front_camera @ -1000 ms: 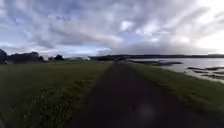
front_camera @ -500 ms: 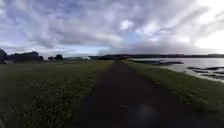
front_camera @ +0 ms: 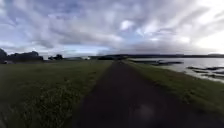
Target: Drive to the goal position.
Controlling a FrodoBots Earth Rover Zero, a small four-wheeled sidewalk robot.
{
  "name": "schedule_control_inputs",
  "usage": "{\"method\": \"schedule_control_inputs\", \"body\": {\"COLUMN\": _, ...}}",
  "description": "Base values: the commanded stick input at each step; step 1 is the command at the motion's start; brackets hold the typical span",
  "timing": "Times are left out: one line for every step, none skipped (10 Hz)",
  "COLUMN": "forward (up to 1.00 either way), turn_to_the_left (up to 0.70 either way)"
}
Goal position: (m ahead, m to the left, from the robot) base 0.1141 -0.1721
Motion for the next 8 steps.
{"method": "schedule_control_inputs", "body": {"forward": 0.43, "turn_to_the_left": -0.21}}
{"method": "schedule_control_inputs", "body": {"forward": 0.24, "turn_to_the_left": -0.12}}
{"method": "schedule_control_inputs", "body": {"forward": 0.06, "turn_to_the_left": -0.03}}
{"method": "schedule_control_inputs", "body": {"forward": 0.00, "turn_to_the_left": 0.00}}
{"method": "schedule_control_inputs", "body": {"forward": 0.00, "turn_to_the_left": 0.00}}
{"method": "schedule_control_inputs", "body": {"forward": 0.00, "turn_to_the_left": 0.00}}
{"method": "schedule_control_inputs", "body": {"forward": 0.00, "turn_to_the_left": 0.00}}
{"method": "schedule_control_inputs", "body": {"forward": 0.00, "turn_to_the_left": 0.00}}
